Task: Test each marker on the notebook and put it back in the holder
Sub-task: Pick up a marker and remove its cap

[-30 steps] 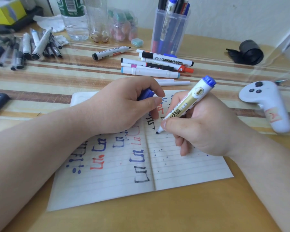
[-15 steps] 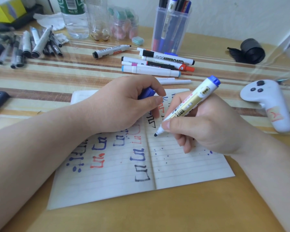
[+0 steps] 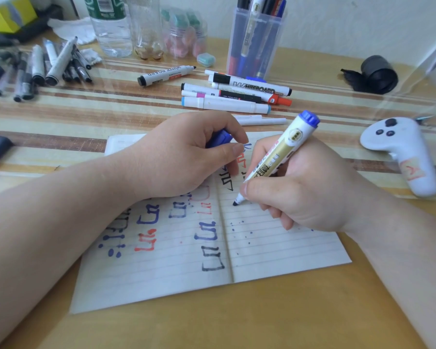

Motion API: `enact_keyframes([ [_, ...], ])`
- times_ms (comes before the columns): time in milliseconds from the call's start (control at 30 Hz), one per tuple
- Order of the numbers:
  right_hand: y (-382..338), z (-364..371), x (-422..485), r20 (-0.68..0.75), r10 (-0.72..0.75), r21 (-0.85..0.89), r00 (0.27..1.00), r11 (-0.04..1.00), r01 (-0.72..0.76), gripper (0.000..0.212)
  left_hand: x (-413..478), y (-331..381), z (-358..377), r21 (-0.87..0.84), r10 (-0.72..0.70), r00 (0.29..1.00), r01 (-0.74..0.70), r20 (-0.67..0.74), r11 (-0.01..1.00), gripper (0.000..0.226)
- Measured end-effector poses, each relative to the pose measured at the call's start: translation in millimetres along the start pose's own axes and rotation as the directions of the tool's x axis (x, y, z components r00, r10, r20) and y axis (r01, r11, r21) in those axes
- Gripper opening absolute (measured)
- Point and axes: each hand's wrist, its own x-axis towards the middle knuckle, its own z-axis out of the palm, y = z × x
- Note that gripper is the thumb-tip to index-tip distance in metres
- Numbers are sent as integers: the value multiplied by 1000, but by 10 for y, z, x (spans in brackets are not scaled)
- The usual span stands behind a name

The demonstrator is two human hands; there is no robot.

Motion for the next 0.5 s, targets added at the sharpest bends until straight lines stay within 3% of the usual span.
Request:
enact_keyframes([
  [300, 64, -16, -56, 96, -60, 100, 994, 994, 50, 10, -2, 2, -1, 32, 4, 1000, -4, -6, 999, 8],
  [500, 45, 15, -60, 78, -41, 46, 996, 998, 37, 13, -3, 15, -5, 69, 15, 1000, -14, -17, 998, 8],
])
